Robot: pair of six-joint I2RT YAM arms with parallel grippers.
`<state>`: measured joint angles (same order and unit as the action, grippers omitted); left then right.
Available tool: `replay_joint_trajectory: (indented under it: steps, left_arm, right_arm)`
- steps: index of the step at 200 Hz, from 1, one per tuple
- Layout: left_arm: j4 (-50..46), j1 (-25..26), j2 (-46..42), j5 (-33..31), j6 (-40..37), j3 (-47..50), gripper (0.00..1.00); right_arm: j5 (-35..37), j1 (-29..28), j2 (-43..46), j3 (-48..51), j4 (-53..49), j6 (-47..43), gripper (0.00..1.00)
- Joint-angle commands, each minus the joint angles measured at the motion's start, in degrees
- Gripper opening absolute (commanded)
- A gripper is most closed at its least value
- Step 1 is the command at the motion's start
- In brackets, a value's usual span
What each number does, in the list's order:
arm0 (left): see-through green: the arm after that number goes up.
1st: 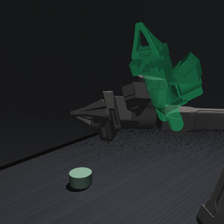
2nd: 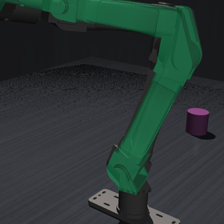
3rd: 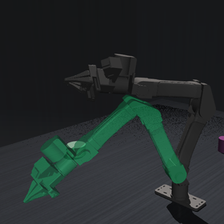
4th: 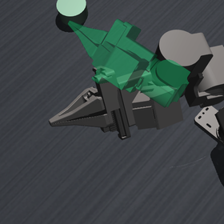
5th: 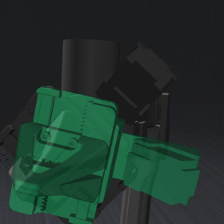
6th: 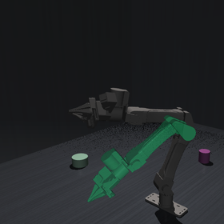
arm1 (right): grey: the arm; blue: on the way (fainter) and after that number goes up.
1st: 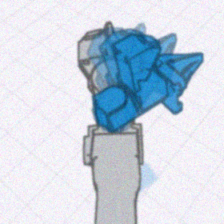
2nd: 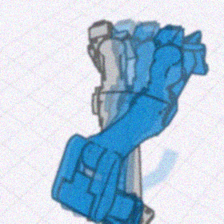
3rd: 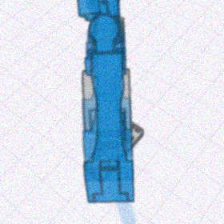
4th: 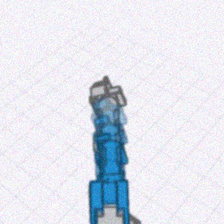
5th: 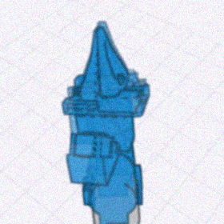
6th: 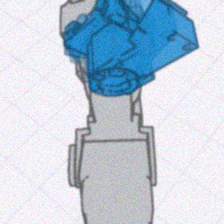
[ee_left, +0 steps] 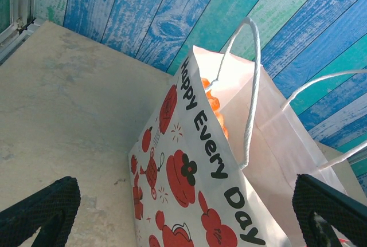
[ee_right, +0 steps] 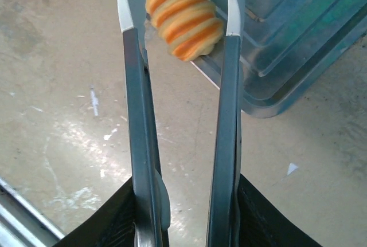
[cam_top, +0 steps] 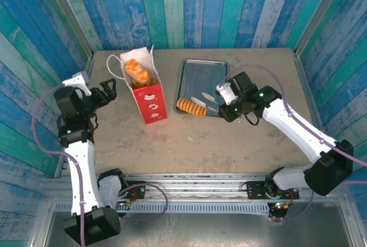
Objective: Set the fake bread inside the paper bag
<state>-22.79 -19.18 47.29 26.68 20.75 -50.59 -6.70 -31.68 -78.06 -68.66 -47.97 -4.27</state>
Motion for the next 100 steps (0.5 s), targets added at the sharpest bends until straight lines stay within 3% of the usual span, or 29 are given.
replay_joint_trajectory:
  steps: [1, 39, 45, 55, 100]
  left_arm:
    - [-0.6, -0.1, -0.2, -0.3, -1.0, -0.3, 0.99]
    - [-1.6, -0.2, -0.1, 0.0, -2.4, -1.0, 1.00]
    - [-1.6, -0.2, 0.0, 0.5, -2.0, -0.8, 0.95]
    - [-1.3, -0.1, 0.1, 0.8, -1.1, -0.4, 0.94]
    - [-0.2, -0.1, 2.0, 4.7, 0.4, -0.2, 0.94]
  right_arm:
    - [-3.2, 2.8, -2.2, -0.6, 2.1, -9.3, 0.40]
    - [-4.1, 4.9, -3.8, -0.3, 3.6, -16.3, 0.46]
    - [-4.2, 5.0, -4.2, -0.5, 3.7, -17.1, 0.48]
    - [-4.7, 5.1, -5.1, -0.9, 3.8, -18.2, 0.50]
    - [-6.8, 5.2, -9.3, -3.7, 3.4, -19.8, 0.51]
